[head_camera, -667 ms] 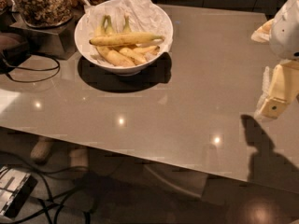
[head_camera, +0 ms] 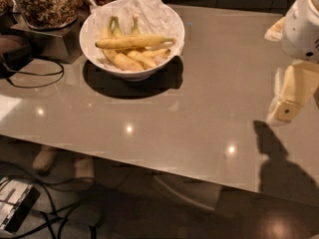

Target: Pick banana from white bowl

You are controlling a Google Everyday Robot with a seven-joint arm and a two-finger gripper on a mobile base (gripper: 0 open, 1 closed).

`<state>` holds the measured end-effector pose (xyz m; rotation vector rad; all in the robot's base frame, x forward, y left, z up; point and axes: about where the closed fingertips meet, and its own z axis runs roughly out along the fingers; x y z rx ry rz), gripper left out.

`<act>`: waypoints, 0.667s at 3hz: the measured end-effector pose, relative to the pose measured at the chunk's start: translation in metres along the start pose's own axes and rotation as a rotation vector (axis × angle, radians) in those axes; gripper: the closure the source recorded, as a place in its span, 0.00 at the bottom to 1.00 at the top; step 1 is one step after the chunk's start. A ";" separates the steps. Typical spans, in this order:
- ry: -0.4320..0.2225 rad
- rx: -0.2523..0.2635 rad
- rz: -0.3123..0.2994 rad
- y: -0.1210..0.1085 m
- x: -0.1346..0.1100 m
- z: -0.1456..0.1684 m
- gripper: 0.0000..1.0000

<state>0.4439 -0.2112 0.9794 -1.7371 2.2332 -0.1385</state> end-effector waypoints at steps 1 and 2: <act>0.025 -0.005 -0.024 -0.020 -0.020 0.002 0.00; 0.053 -0.013 -0.095 -0.042 -0.050 0.003 0.00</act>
Offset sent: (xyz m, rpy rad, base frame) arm 0.0749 0.0625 0.0242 -0.1525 0.0849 0.1585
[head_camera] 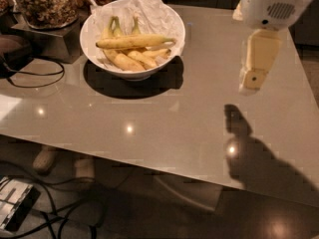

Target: Pick banana from white bowl

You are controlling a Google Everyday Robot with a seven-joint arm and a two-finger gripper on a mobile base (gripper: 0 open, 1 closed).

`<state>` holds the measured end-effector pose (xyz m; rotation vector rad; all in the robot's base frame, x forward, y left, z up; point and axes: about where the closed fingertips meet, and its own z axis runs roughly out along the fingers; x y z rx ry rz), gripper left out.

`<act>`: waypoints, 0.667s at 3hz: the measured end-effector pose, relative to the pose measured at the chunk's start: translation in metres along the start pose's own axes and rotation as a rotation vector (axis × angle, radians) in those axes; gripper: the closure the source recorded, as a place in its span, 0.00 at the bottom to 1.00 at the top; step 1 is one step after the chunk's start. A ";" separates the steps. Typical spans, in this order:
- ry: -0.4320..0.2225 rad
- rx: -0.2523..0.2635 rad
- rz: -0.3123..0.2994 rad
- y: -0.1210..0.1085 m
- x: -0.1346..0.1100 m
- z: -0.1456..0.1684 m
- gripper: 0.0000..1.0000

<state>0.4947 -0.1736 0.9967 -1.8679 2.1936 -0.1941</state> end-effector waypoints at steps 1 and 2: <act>0.015 0.014 -0.071 -0.017 -0.030 -0.005 0.00; -0.004 0.043 -0.076 -0.024 -0.037 -0.006 0.00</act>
Offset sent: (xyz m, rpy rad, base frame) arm 0.0171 0.0230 0.0112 -0.0330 -0.0124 0.0556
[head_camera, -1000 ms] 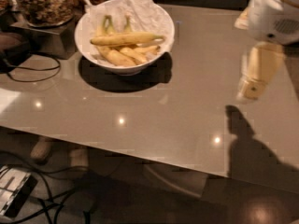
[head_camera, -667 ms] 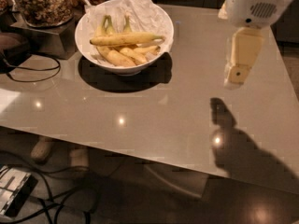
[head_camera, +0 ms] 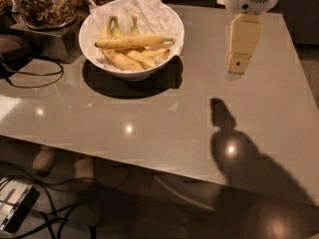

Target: Pick banana from white bowl

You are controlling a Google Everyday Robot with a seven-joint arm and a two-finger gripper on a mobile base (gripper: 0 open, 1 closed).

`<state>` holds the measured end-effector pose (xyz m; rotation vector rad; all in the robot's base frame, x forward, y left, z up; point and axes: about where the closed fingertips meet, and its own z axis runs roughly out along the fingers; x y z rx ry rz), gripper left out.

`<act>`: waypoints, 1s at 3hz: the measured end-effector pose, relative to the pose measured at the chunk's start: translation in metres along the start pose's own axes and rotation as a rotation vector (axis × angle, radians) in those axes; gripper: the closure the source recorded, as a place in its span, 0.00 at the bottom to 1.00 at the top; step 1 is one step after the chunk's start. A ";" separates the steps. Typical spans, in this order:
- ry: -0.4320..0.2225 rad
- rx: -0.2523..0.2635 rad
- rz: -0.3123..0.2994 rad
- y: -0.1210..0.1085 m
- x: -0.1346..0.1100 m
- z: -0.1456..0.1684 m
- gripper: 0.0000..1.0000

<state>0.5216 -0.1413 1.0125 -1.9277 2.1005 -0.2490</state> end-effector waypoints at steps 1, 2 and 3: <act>-0.030 0.030 -0.014 -0.022 -0.013 0.002 0.00; -0.061 0.054 -0.081 -0.056 -0.037 0.004 0.00; -0.083 0.089 -0.163 -0.088 -0.068 0.001 0.00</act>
Offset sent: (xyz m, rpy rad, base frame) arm 0.0937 0.0588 0.0422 0.0254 -0.0740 0.2000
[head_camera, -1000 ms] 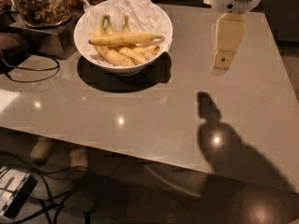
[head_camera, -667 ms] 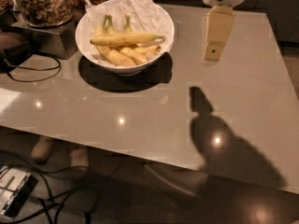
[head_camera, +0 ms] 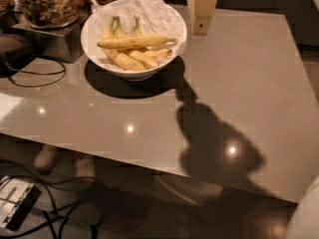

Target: Pick banana from white bowl

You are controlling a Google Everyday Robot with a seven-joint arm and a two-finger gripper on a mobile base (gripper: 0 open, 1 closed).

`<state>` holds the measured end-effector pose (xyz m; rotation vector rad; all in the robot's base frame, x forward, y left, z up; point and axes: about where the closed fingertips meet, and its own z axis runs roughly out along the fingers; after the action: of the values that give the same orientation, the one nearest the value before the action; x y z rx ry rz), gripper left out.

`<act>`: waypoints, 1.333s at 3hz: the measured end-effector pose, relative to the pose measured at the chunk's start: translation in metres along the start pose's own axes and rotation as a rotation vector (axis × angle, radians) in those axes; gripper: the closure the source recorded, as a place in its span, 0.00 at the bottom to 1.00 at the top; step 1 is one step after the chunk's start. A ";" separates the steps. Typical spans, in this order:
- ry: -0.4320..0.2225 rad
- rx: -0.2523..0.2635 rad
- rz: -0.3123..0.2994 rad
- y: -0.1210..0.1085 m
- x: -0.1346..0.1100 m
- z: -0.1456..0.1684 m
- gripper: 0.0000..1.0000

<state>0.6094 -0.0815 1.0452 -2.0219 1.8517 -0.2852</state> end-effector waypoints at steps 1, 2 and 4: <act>-0.021 0.039 -0.004 -0.011 -0.007 -0.004 0.00; -0.079 0.063 -0.033 -0.024 -0.023 0.001 0.00; -0.163 0.036 -0.164 -0.063 -0.084 0.038 0.00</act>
Offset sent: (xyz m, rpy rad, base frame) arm 0.0255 0.0365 0.0155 0.1069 -0.0537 0.1134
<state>0.6730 0.0101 1.0456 -2.1086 1.5770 -0.1902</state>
